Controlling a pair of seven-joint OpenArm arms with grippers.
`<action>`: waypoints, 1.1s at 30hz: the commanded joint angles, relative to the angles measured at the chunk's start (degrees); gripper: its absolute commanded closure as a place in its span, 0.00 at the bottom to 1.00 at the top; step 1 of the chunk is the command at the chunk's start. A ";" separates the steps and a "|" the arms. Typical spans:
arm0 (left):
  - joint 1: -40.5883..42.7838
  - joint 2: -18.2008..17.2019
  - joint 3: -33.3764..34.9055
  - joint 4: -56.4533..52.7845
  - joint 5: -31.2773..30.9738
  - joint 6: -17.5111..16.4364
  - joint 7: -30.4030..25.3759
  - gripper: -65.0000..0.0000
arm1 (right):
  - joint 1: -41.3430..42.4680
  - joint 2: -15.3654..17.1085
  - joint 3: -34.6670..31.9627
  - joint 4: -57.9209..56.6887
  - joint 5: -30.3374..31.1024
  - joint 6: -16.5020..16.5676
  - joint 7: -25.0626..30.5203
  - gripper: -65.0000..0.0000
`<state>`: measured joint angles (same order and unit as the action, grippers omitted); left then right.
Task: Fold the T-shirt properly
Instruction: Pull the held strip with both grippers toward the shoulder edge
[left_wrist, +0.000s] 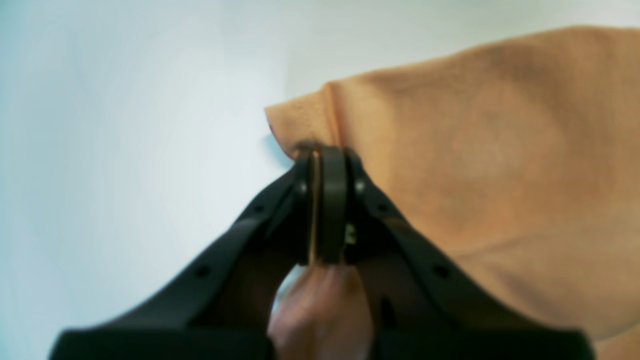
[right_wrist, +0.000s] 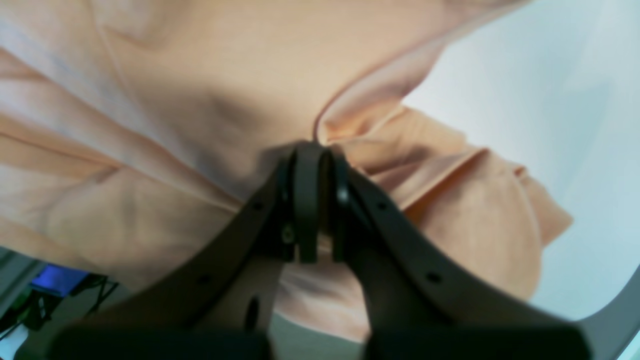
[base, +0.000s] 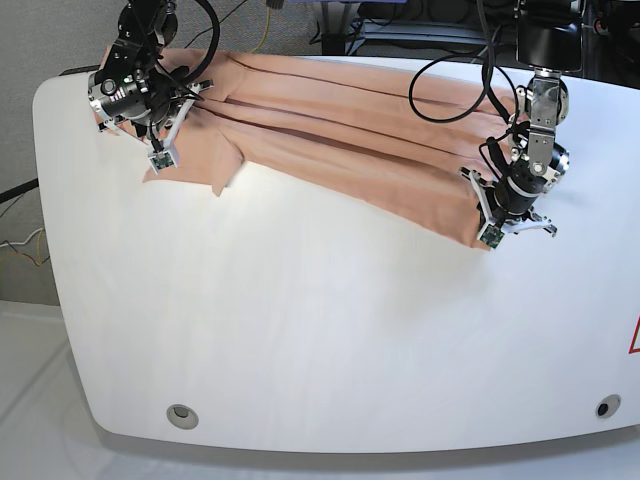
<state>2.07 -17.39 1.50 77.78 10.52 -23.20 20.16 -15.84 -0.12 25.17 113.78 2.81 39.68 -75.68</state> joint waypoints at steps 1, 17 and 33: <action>1.41 -0.77 -0.05 -0.81 1.65 -1.81 5.90 0.97 | -0.03 0.43 0.11 -0.41 -0.04 0.32 0.30 1.00; 3.08 -1.47 -3.30 -0.55 1.56 -1.81 6.08 0.97 | 1.20 0.43 0.11 -8.94 -0.13 0.32 5.75 1.00; 7.47 -3.05 -3.30 11.76 1.65 -1.90 16.54 0.97 | 2.08 0.34 0.11 -9.29 -0.13 0.32 5.92 1.00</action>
<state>8.73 -19.90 -1.83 87.64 11.62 -23.70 32.82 -13.47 0.60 25.45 105.56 3.51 39.66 -67.48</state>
